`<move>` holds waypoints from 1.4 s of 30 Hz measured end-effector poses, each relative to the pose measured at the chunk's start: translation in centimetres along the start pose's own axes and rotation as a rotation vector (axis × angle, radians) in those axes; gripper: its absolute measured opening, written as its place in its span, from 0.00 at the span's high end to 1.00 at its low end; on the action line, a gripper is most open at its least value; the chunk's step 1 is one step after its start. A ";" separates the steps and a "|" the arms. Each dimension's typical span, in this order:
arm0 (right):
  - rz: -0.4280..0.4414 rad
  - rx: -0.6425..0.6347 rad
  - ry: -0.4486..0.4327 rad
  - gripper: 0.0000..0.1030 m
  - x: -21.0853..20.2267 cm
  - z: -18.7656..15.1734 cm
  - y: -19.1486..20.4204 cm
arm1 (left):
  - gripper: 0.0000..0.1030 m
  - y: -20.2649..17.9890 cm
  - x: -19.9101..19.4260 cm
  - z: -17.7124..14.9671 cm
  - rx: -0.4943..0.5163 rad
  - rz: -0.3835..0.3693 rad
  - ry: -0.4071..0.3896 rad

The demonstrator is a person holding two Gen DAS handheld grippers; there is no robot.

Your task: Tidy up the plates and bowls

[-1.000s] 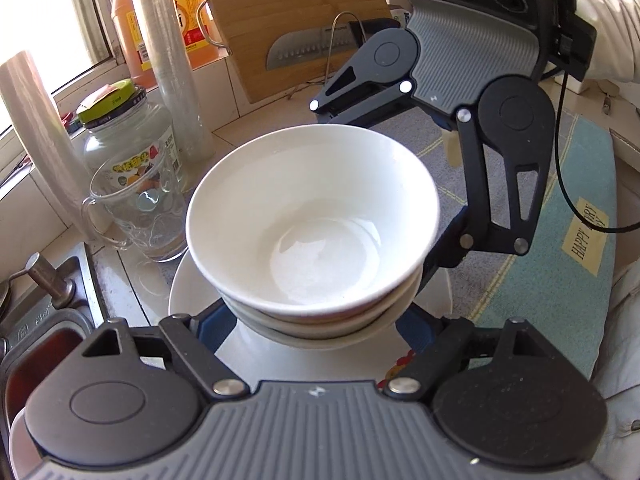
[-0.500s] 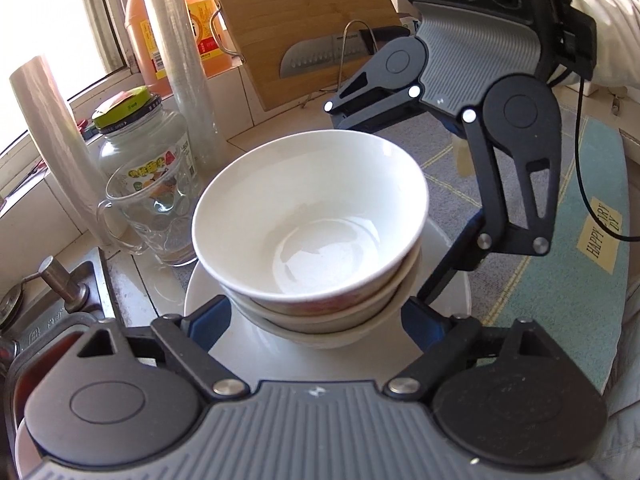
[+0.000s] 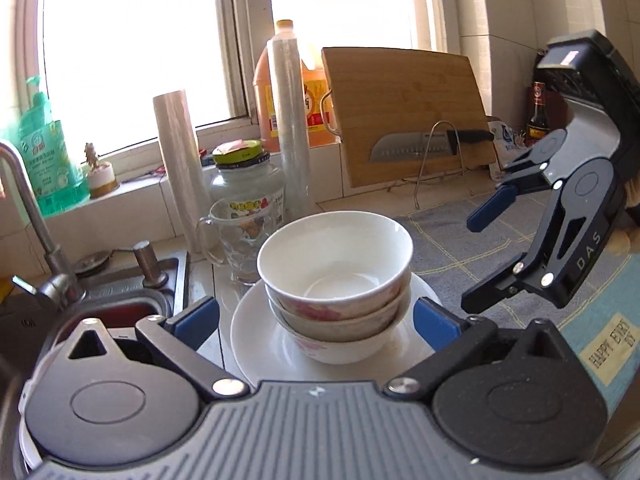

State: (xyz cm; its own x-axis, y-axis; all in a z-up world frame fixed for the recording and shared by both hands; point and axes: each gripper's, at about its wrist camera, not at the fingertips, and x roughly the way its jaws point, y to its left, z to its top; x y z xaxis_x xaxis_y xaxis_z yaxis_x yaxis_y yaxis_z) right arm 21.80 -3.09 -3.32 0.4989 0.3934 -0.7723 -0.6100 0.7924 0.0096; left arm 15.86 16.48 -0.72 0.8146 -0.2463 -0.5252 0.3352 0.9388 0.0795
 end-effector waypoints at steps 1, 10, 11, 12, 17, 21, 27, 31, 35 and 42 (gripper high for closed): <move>-0.036 0.057 0.001 0.00 -0.3 -0.3 0.1 | 0.01 -0.2 0.0 0.0 -0.054 0.011 0.036; -0.205 0.293 0.003 0.00 -3.2 -3.1 1.9 | 0.01 -2.0 -2.1 0.7 -0.294 0.184 0.217; -0.209 0.299 -0.004 0.00 -3.7 -3.3 2.2 | 0.01 -2.0 -2.4 0.8 -0.307 0.187 0.223; -0.206 0.298 -0.009 0.00 -4.1 -3.4 2.5 | 0.01 -2.0 -2.8 1.0 -0.321 0.192 0.229; -0.218 0.287 -0.027 0.00 -5.3 -3.6 3.1 | 0.01 -2.7 -4.0 2.1 -0.315 0.218 0.236; -0.215 0.291 -0.046 0.00 -6.1 -3.7 3.0 | 0.01 -3.0 -4.4 2.5 -0.329 0.236 0.224; -0.216 0.295 -0.063 0.00 -6.8 -3.8 2.8 | 0.01 -3.8 -5.0 2.8 -0.341 0.244 0.218; -0.220 0.292 -0.064 0.00 -7.0 -4.0 2.8 | 0.01 -4.1 -5.2 2.9 -0.346 0.243 0.217; -0.218 0.297 -0.066 0.00 -7.2 -4.2 2.7 | 0.01 -4.5 -5.4 2.9 -0.350 0.243 0.219; -0.217 0.299 -0.072 0.00 -7.5 -4.4 2.6 | 0.01 -4.8 -5.7 3.1 -0.357 0.250 0.219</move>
State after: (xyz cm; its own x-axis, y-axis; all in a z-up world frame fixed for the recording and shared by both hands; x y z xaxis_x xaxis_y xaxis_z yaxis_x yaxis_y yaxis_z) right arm 13.76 -6.05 -0.29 0.6456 0.2247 -0.7299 -0.2840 0.9578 0.0437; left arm 11.09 12.64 4.50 0.7181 0.0179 -0.6957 -0.0726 0.9961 -0.0493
